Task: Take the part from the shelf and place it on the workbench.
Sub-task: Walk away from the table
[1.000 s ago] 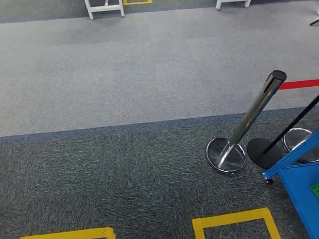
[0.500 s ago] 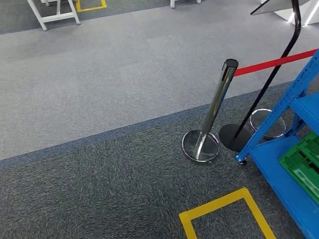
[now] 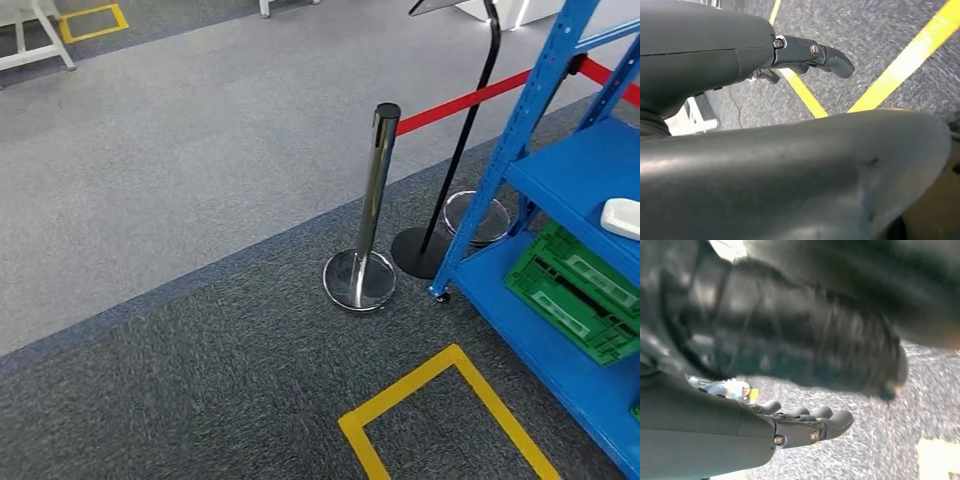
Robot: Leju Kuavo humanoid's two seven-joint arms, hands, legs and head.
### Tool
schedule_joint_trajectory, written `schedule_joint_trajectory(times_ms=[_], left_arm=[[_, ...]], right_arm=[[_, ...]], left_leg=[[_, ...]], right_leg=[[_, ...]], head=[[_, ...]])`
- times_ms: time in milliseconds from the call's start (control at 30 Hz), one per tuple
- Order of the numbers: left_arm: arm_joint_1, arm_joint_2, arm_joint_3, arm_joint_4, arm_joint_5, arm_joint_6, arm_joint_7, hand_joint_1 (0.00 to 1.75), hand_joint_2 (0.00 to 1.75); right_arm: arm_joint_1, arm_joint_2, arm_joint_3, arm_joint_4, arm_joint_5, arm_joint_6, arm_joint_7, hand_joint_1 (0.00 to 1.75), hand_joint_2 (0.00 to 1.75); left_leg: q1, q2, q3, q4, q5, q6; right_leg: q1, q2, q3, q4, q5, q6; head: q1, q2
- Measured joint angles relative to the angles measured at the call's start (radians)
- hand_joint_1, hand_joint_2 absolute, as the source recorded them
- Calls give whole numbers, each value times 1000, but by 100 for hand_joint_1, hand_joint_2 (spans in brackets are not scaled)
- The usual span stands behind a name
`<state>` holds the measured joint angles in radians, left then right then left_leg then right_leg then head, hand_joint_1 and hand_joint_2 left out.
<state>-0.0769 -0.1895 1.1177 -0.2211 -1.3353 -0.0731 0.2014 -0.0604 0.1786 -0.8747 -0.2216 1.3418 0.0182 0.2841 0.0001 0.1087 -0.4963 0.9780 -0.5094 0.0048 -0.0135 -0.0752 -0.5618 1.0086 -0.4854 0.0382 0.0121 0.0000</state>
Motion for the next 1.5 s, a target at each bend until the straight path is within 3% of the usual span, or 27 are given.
schedule_joint_trajectory(times_ms=[67,133,200,267,300,333,367,433,500,567,633,700,767,800,833,900,967,1000,1067,1100,1167,1233,1300,1333,1367,1433,1500], left_arm=[[-3,0,0,0,-6,2,4,0,0],[-4,0,0,0,-10,4,6,0,0],[-1,1,0,0,-9,4,8,0,0],[2,1,0,1,-9,4,13,0,0],[4,1,0,1,-9,4,15,0,0],[4,1,0,1,-9,3,16,0,0],[5,2,0,1,-9,2,18,0,0],[5,5,0,1,-10,-1,23,0,0],[4,8,0,1,-11,-3,27,0,0],[2,7,0,1,-11,-4,29,0,0],[1,5,0,2,-11,-5,30,0,0],[2,5,0,2,-12,-5,31,0,0],[5,5,0,3,-12,-8,33,0,0],[5,5,0,3,-12,-13,36,0,0],[4,4,0,3,-11,-21,39,0,0],[2,2,0,4,-10,-34,42,0,0],[1,0,0,4,-7,-38,42,0,0],[1,-1,0,4,-6,-38,42,0,0],[-1,-2,0,4,-8,-32,43,0,0],[-2,-2,0,4,-10,-26,43,0,0],[-3,-1,0,4,-15,-13,42,0,0],[0,1,0,4,-13,-8,40,0,0],[3,3,0,4,-12,-7,40,0,0],[3,4,0,4,-12,-7,40,0,0],[4,4,0,4,-12,-7,40,0,0],[4,6,0,4,-9,-7,40,0,0],[2,8,0,5,-6,-6,43,0,0]], right_arm=[[0,0,-1,0,4,7,2,0,0],[-1,0,-4,0,5,12,2,0,0],[-4,0,-7,0,6,14,0,0,0],[-4,0,-8,0,9,16,-5,0,0],[-3,0,-8,0,13,16,-8,0,0],[-3,0,-8,0,17,14,-10,0,0],[-2,0,-8,0,21,13,-12,0,0],[-3,1,-8,0,27,12,-15,0,0],[-3,2,-8,0,28,14,-18,0,0],[-1,1,-8,0,27,15,-20,0,0],[1,0,-8,0,27,15,-21,0,0],[-1,0,-8,0,29,17,-21,0,0],[-3,-1,-8,0,32,18,-22,0,0],[-2,-1,-8,0,34,19,-22,0,0],[-1,-2,-8,0,36,20,-23,0,0],[0,-5,-8,0,39,21,-25,0,0],[-1,-6,-8,0,40,21,-27,0,0],[-2,-6,-8,0,41,20,-27,0,0],[-2,-7,-8,0,40,20,-27,0,0],[-1,-7,-8,0,39,21,-26,0,0],[-2,-7,-8,0,35,23,-24,0,0],[-4,-7,-8,0,33,22,-21,0,0],[-3,-7,-8,0,33,21,-18,0,0],[-2,-7,-8,0,33,21,-18,0,0],[-1,-7,-8,0,33,21,-18,0,0],[-1,-6,-8,1,31,22,-18,0,0],[-3,-5,-8,1,31,23,-18,0,0]], left_leg=[[4,8,6,3,-6,-10],[10,-34,-6,42,-39,-20],[13,-87,-59,161,-103,-23],[13,-100,-122,286,-144,-20],[12,-102,-136,305,-135,-15],[10,-105,-132,283,-106,-9],[7,-117,-112,224,-62,-1],[4,-168,-63,90,7,18],[2,-200,-39,28,21,28],[3,-181,-34,12,21,29],[7,-153,-26,-8,29,31],[8,-122,-21,-19,33,33],[7,-87,-21,-18,31,34],[7,-70,-21,-17,30,33],[7,-55,-20,-16,28,32],[8,-31,-18,-11,22,24],[4,-12,-17,-2,14,13],[1,-4,-16,2,12,7],[0,14,-13,4,10,-1],[3,8,-12,8,4,-6],[8,-38,-33,63,-38,-16],[11,-89,-92,198,-108,-20],[10,-100,-143,304,-138,-18],[10,-102,-145,303,-123,-14],[9,-108,-130,262,-89,-9],[10,-149,-71,120,-13,7],[9,-189,-35,31,14,18]], right_leg=[[1,24,-1,2,2,-18],[-1,46,-1,-1,5,-31],[-1,70,1,-2,8,-40],[3,100,1,-2,8,-43],[6,116,2,-2,8,-44],[8,132,4,-2,8,-44],[9,147,6,-2,8,-44],[9,176,5,-2,9,-42],[5,200,-3,-1,13,-34],[3,218,-12,-4,17,-21],[6,174,-30,18,-1,-12],[7,106,-80,114,-57,-4],[4,85,-138,237,-107,4],[2,81,-148,262,-109,9],[0,76,-138,248,-92,12],[-2,45,-65,119,-34,16],[1,7,-2,11,-4,6],[3,-1,8,-7,-3,-1],[5,18,6,-4,-1,-17],[4,28,5,-5,1,-24],[1,51,4,-8,7,-37],[1,76,0,-8,11,-45],[4,105,-2,-8,13,-47],[6,121,-2,-7,14,-48],[7,137,-1,-6,14,-48],[11,166,-1,-4,16,-45],[9,190,-8,-2,19,-36]], head=[[-3,0],[-7,0],[-12,0],[-13,0],[-14,0],[-14,0],[-14,0],[-13,0],[-15,0],[-18,0],[-13,0],[-6,0],[-3,0],[-3,0],[-3,0],[-2,0],[-1,0],[-1,0],[-3,0],[-4,0],[-9,0],[-14,0],[-16,0],[-17,0],[-17,0],[-16,0],[-16,0]])
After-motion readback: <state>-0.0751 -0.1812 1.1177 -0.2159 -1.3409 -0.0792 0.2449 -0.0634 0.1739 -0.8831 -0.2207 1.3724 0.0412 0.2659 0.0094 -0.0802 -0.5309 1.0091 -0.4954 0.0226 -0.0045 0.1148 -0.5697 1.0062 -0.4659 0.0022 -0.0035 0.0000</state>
